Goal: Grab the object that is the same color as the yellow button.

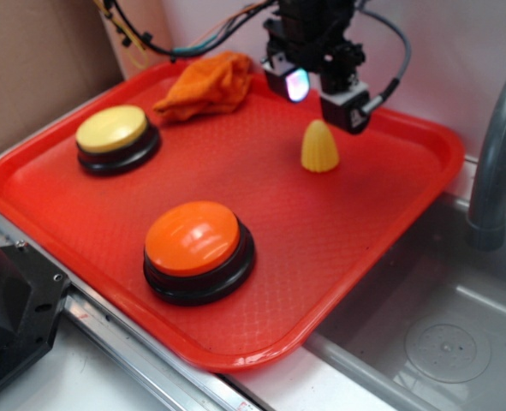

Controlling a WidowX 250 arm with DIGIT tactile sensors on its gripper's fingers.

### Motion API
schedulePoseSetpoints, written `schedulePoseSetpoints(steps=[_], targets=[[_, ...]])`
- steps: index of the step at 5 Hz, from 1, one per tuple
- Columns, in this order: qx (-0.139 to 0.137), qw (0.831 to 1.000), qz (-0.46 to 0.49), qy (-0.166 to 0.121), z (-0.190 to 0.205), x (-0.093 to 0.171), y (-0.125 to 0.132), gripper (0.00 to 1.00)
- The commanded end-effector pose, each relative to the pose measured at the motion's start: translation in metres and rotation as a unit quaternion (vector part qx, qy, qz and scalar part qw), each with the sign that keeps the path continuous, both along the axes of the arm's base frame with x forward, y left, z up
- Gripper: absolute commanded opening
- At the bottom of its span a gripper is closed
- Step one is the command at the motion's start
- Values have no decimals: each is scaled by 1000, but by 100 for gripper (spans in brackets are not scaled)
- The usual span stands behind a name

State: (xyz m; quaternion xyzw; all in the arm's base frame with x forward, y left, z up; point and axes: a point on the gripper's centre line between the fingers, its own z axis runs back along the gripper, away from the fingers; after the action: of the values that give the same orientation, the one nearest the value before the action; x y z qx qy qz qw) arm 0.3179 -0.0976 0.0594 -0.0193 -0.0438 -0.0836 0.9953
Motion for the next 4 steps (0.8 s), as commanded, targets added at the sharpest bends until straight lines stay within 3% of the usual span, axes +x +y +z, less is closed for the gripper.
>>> schedulePoseSetpoints(steps=[1,2,4], targets=[[-2,1000,-26,-2,-17,11,-14,100],[14,1000,-19,17,-25,6,-18,0],[17,1000,-23,6,-2,-4,-18,0]])
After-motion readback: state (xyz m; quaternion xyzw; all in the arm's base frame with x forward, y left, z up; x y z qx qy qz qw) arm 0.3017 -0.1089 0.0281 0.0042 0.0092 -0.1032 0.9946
